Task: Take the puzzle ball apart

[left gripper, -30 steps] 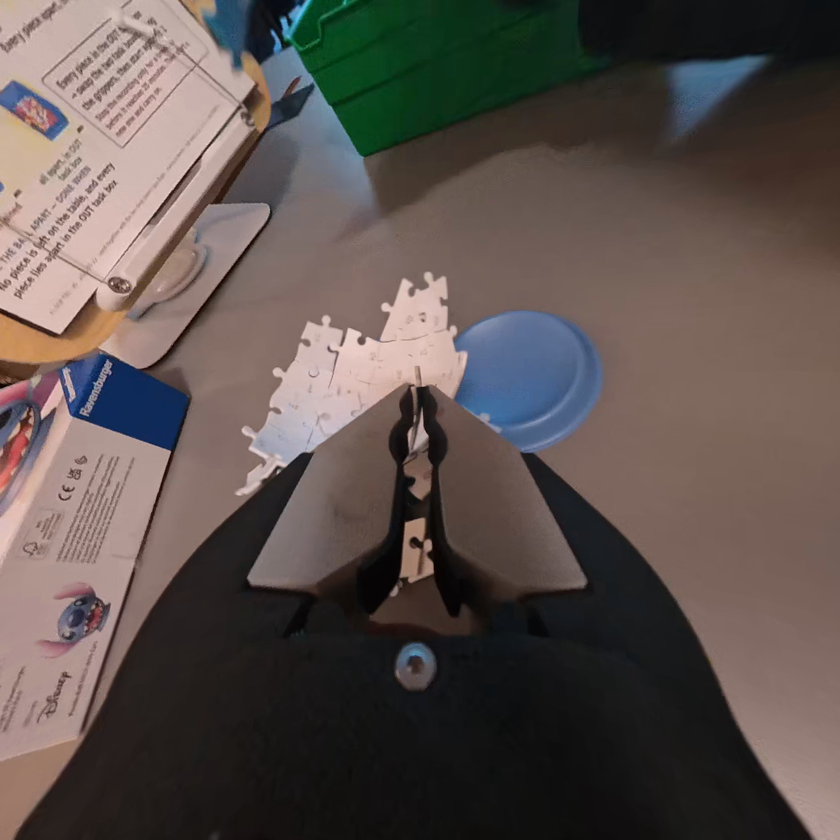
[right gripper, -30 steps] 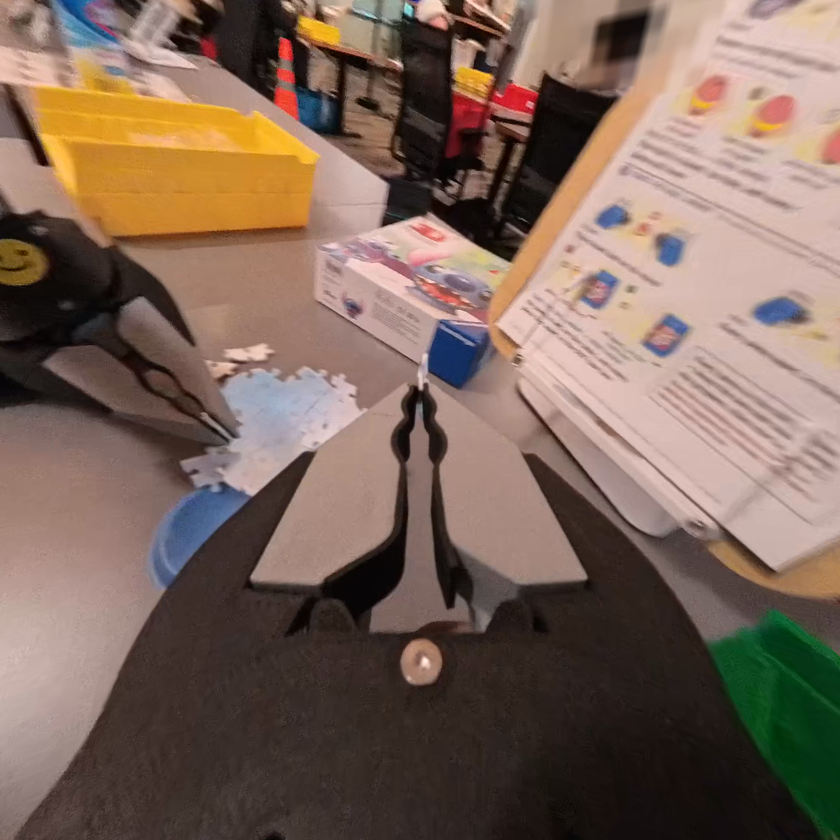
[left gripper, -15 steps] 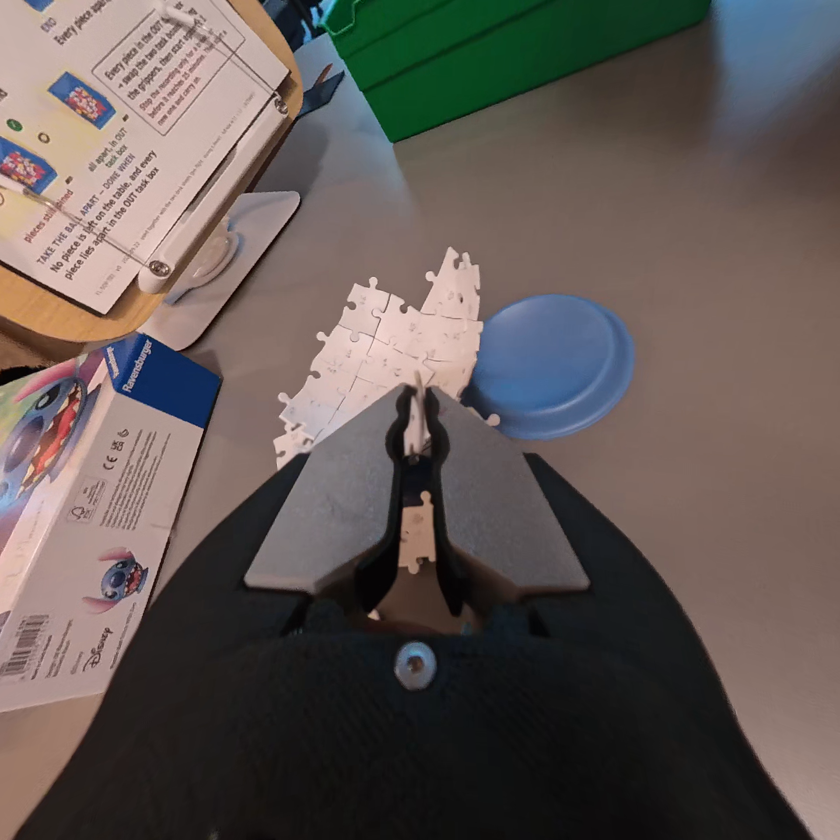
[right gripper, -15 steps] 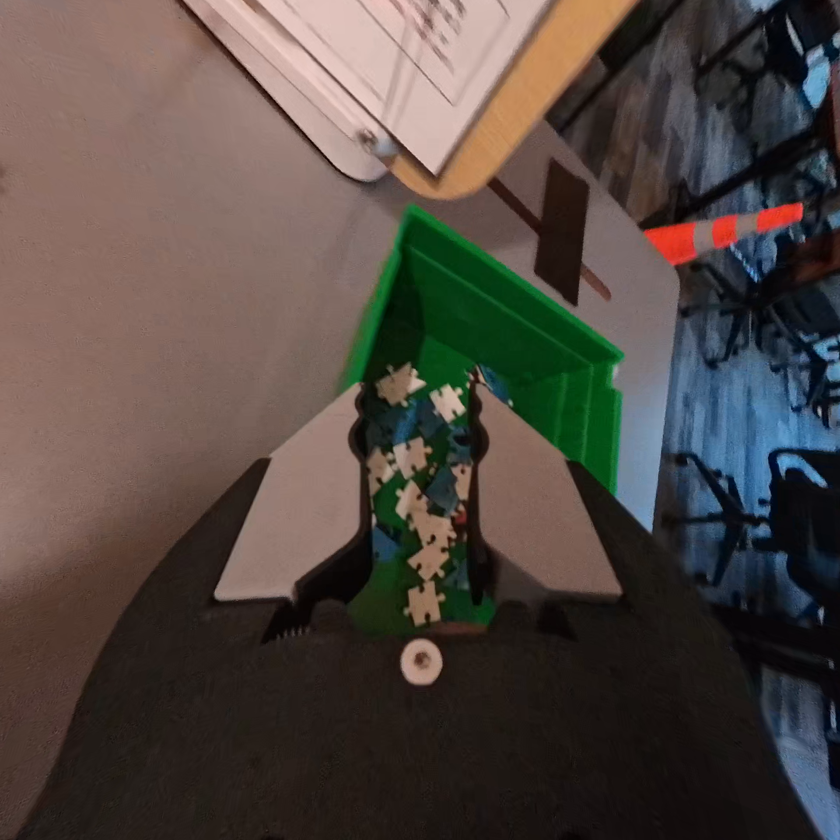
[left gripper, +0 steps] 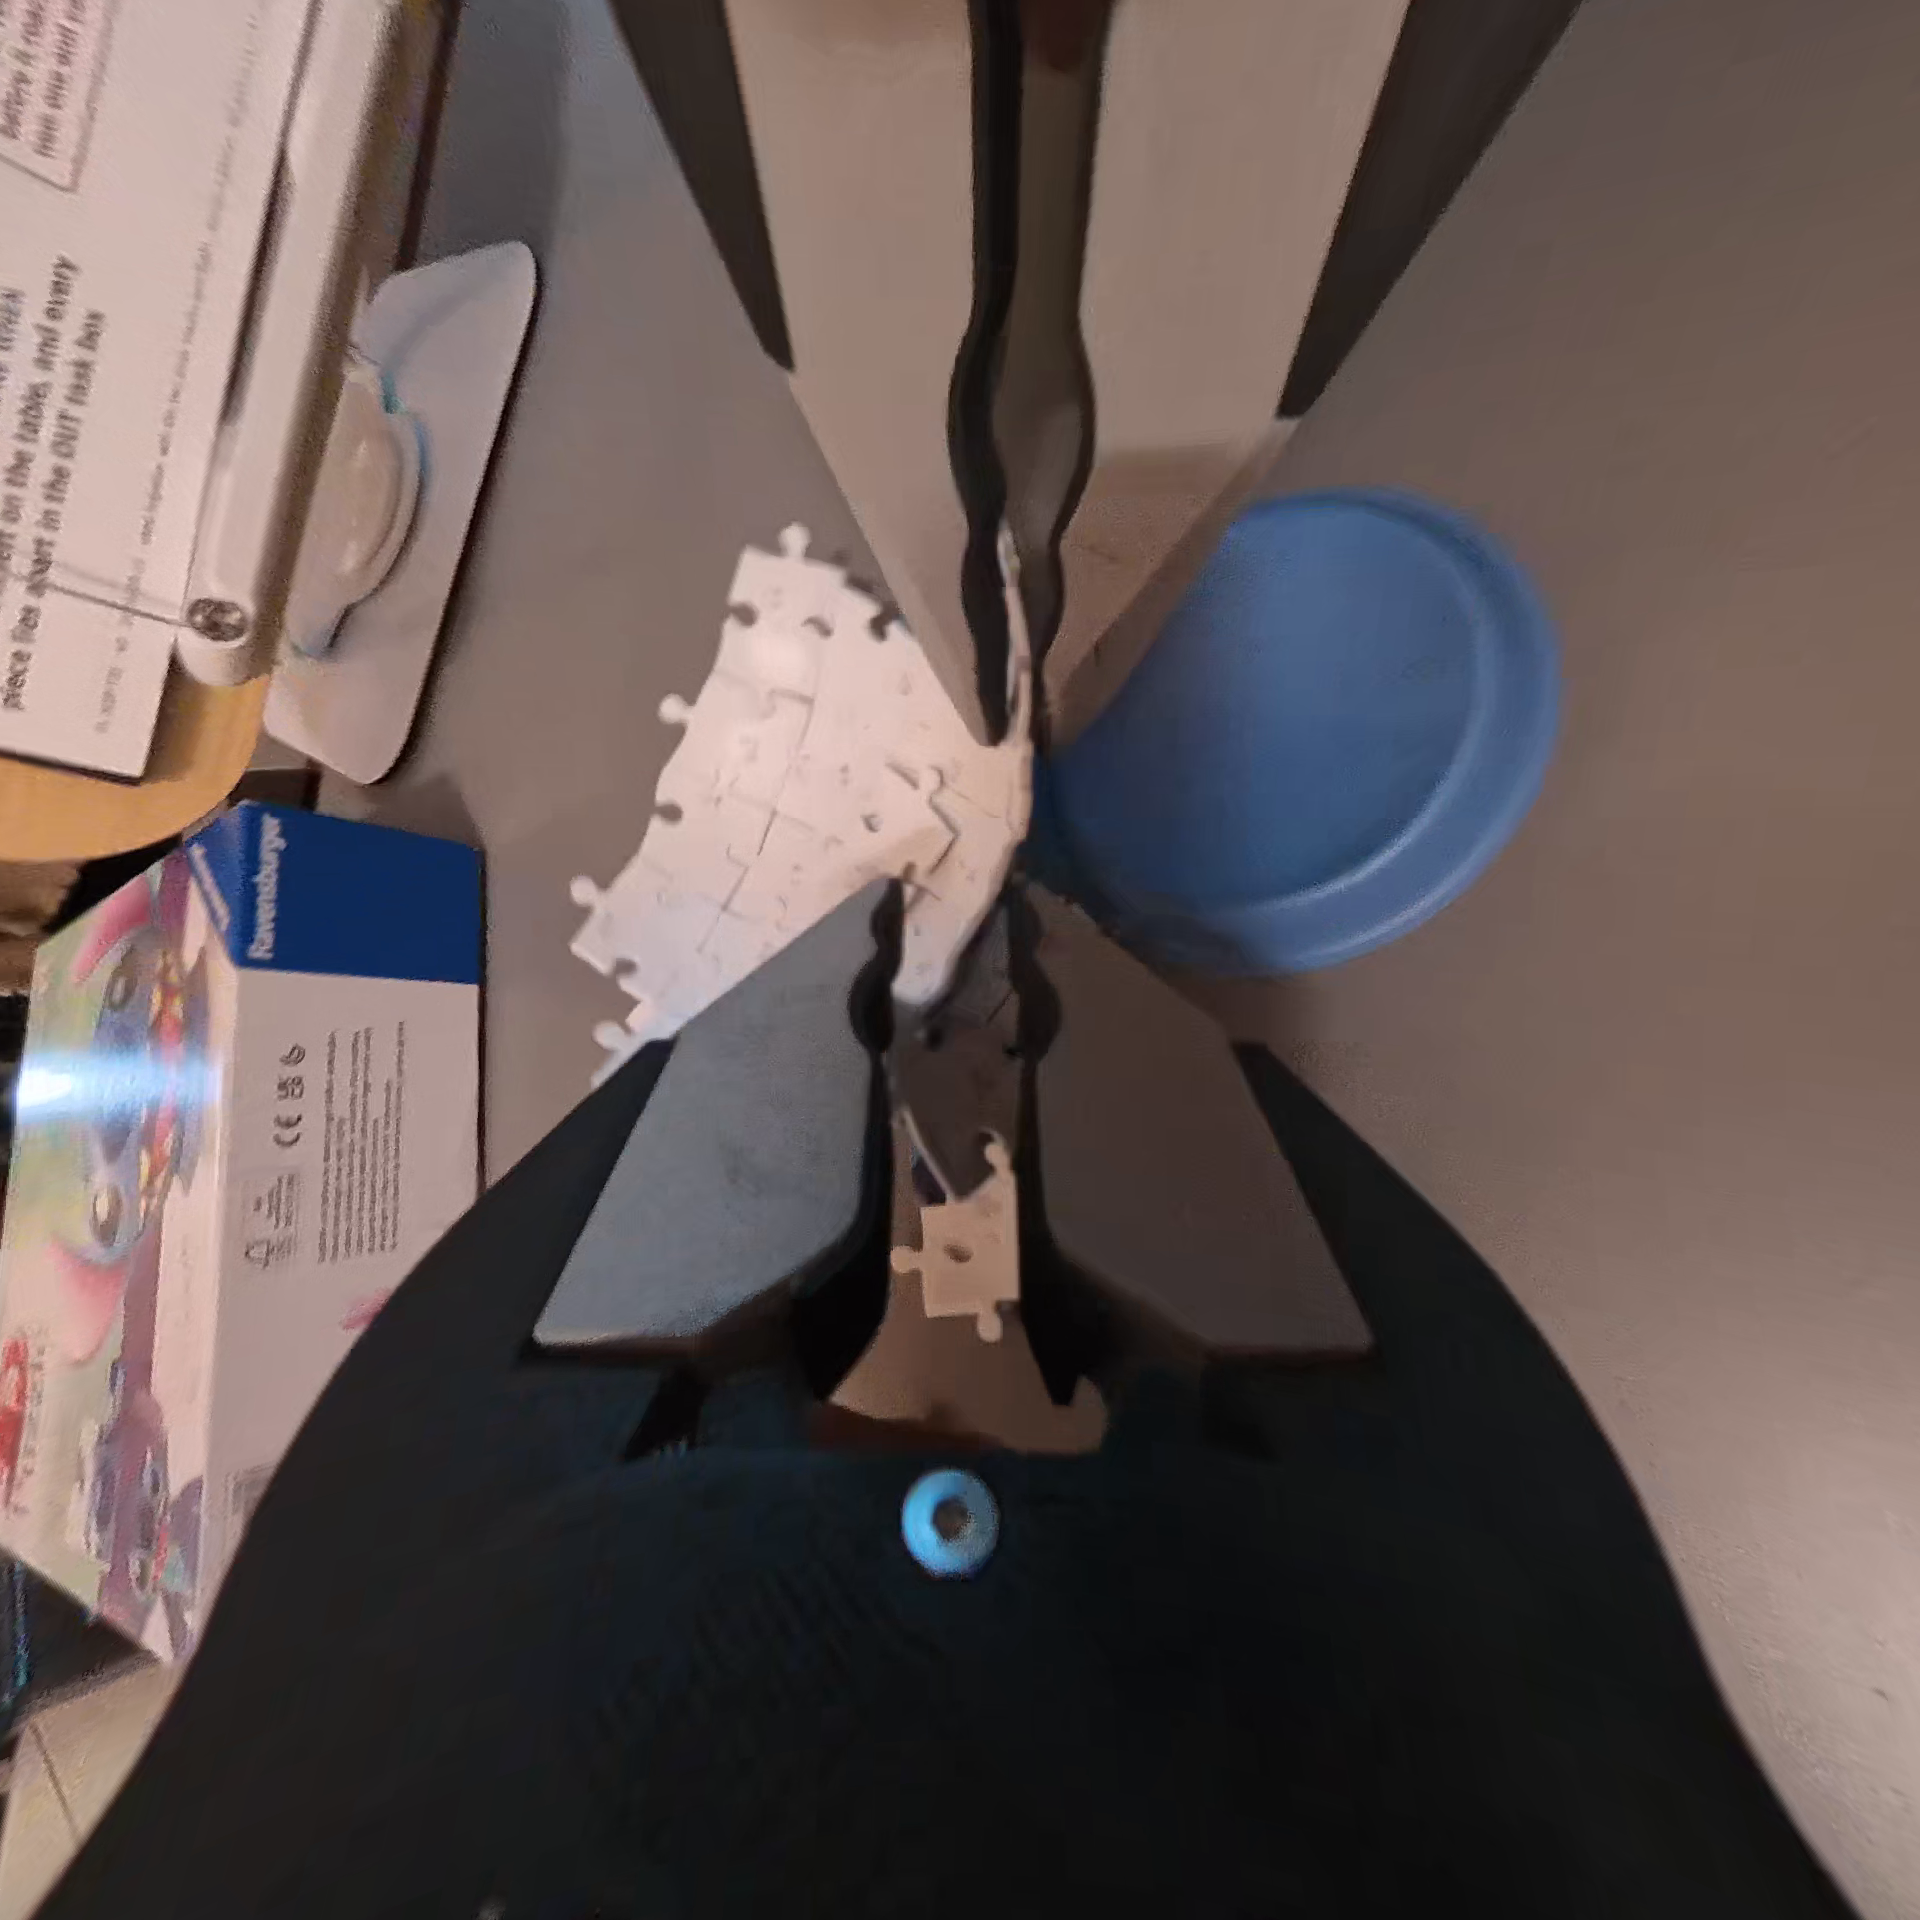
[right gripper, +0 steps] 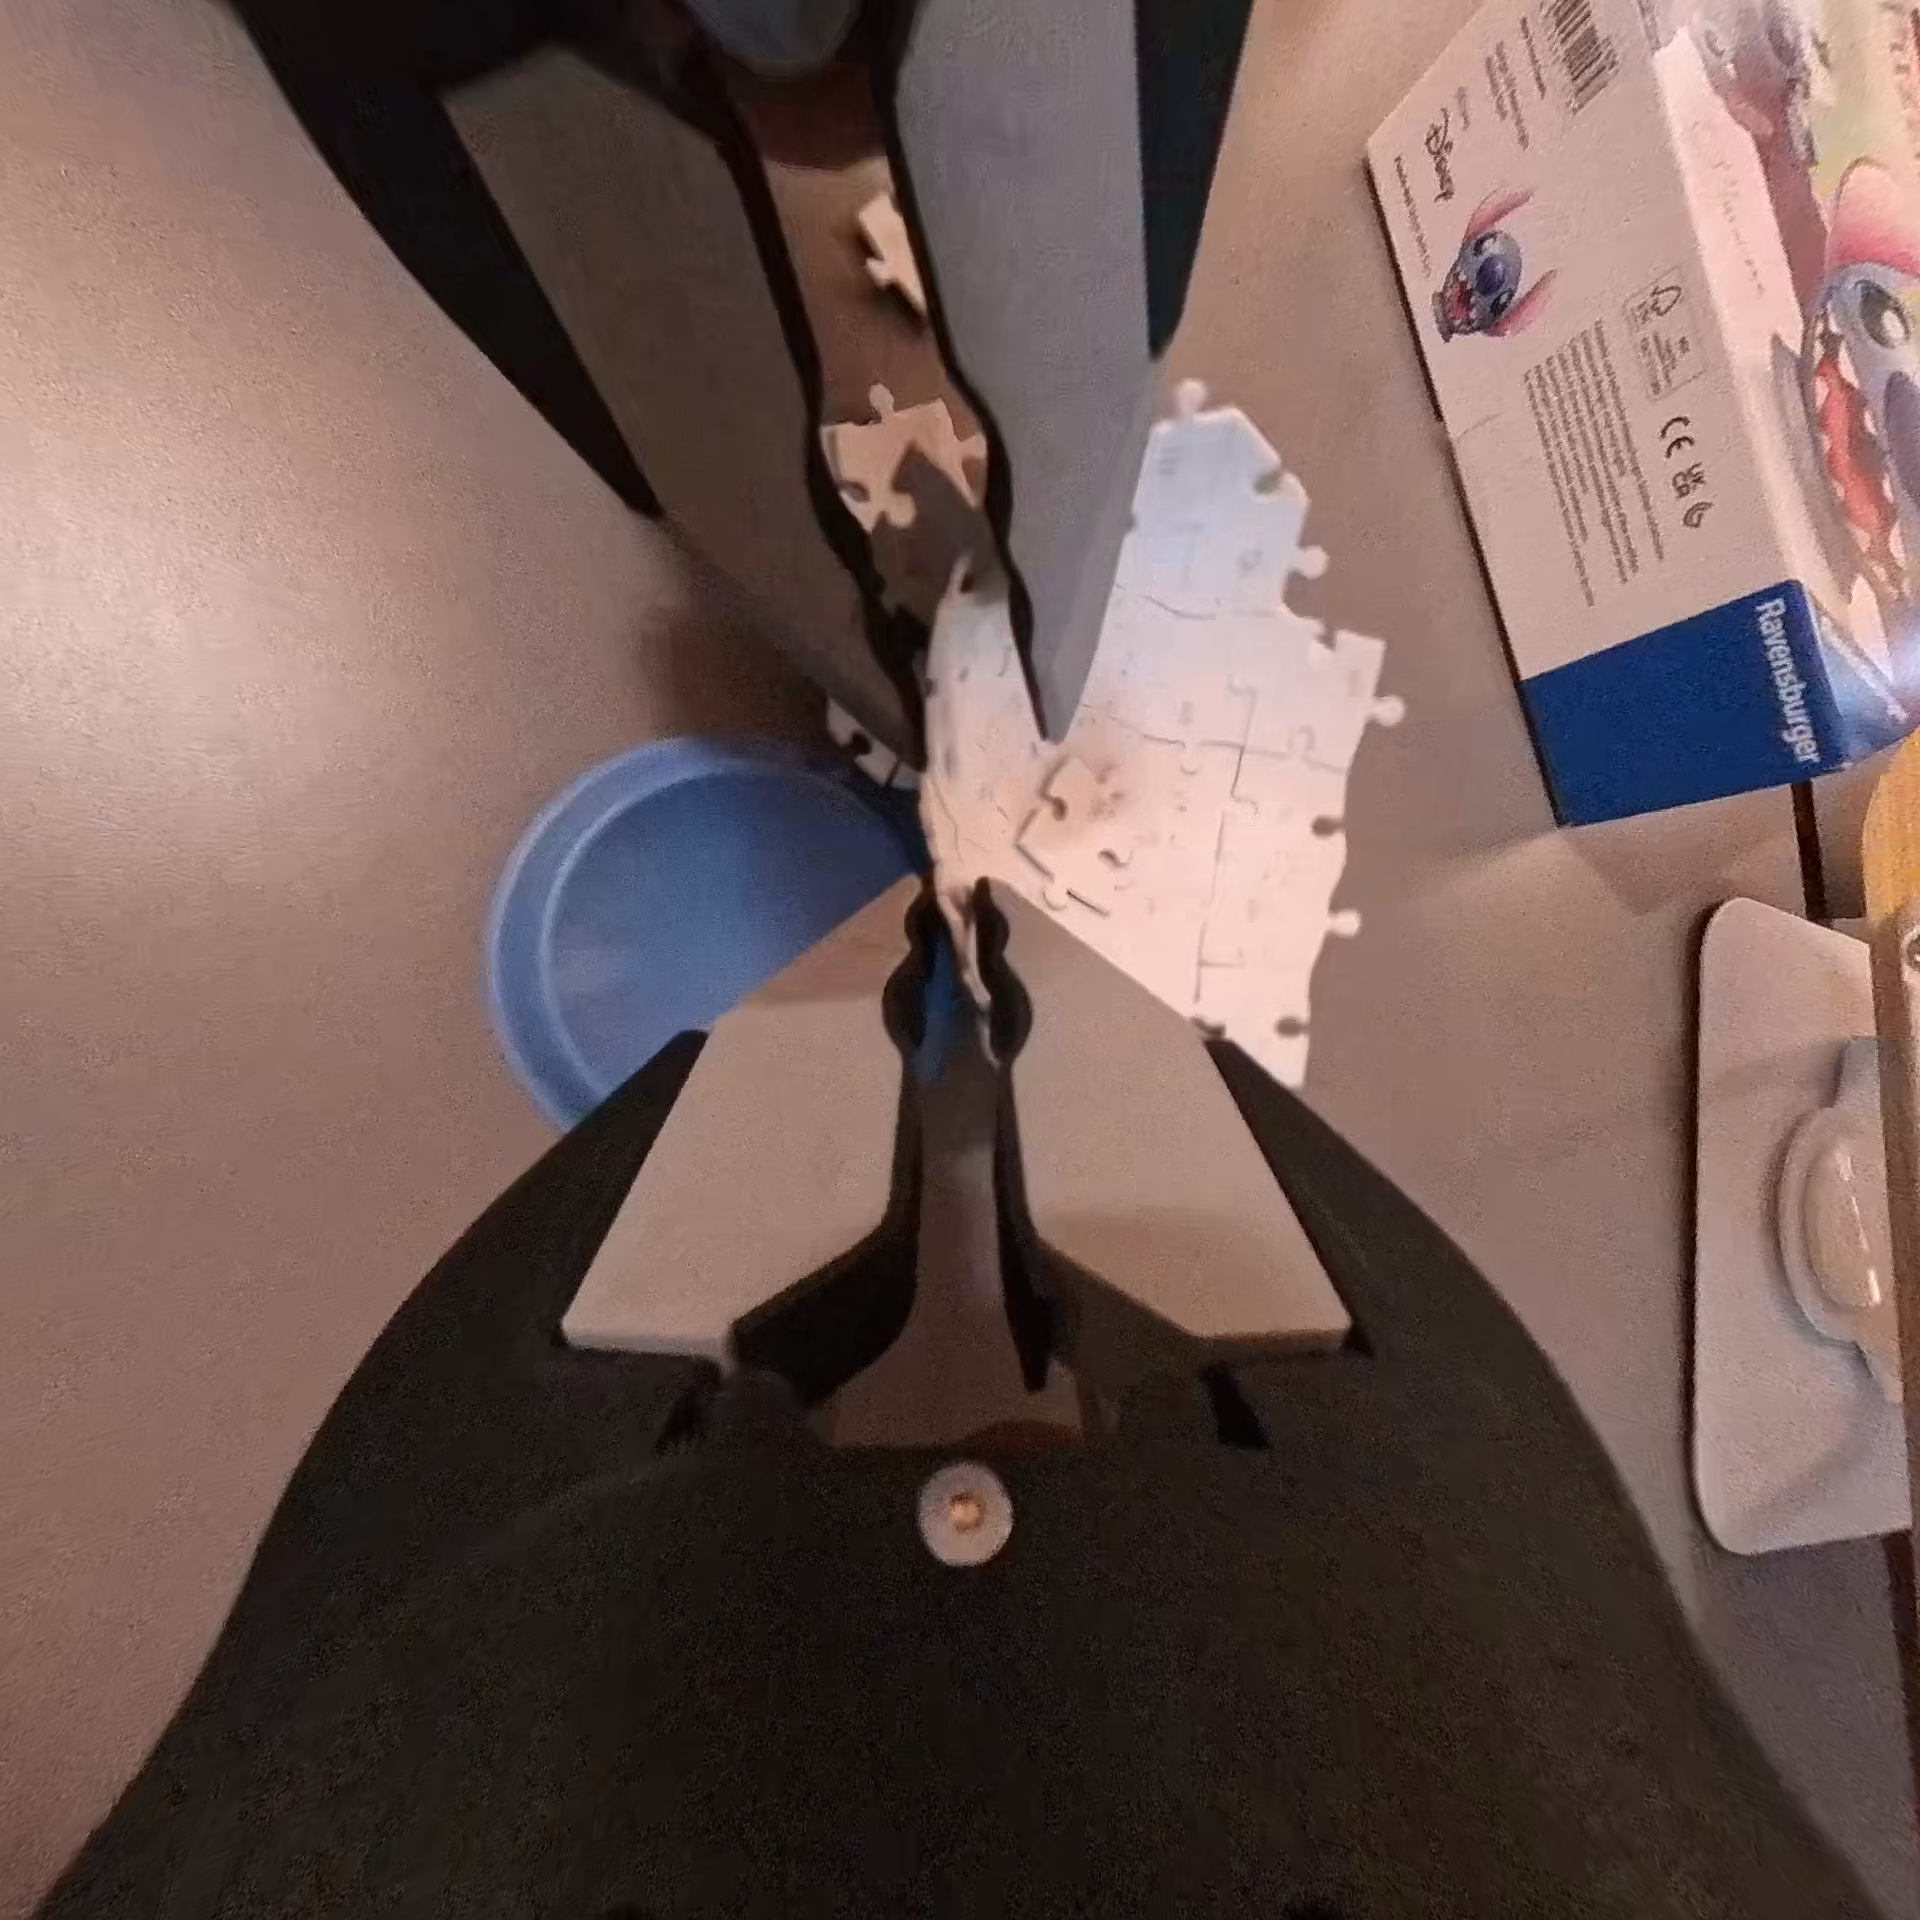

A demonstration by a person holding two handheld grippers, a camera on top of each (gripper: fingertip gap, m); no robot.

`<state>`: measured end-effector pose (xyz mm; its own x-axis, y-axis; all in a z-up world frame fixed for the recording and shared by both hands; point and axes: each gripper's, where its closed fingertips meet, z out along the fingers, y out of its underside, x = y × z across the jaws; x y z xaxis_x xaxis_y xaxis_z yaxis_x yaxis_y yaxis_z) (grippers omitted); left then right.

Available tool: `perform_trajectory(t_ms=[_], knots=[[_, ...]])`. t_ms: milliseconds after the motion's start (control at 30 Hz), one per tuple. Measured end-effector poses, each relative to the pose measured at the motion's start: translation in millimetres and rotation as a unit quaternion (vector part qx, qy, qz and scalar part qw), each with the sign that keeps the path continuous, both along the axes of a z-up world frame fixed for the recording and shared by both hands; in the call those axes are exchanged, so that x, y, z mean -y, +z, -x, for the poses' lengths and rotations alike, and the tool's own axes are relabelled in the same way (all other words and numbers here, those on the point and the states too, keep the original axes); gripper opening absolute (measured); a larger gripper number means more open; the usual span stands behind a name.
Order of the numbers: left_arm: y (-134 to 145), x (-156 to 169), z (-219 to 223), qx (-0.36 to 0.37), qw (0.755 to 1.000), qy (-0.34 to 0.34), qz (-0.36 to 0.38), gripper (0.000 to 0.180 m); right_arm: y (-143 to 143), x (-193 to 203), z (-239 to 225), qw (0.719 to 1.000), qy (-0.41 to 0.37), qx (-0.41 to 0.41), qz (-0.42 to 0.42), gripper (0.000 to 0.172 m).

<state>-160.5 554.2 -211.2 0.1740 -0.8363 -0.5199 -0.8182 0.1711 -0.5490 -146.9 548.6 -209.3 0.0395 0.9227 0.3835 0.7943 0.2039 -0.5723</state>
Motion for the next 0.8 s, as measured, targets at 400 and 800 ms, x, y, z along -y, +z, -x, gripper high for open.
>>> perform_trajectory(t_ms=[400,800], knots=[[30,3,-14,0.209,0.964,0.056,0.153,0.002,53,-1,-4,0.981,-0.041,-0.183,-0.048,0.0],[23,8,-10,0.143,0.989,-0.009,0.041,0.0,64,-7,-25,0.933,-0.077,-0.277,0.218,0.0]])
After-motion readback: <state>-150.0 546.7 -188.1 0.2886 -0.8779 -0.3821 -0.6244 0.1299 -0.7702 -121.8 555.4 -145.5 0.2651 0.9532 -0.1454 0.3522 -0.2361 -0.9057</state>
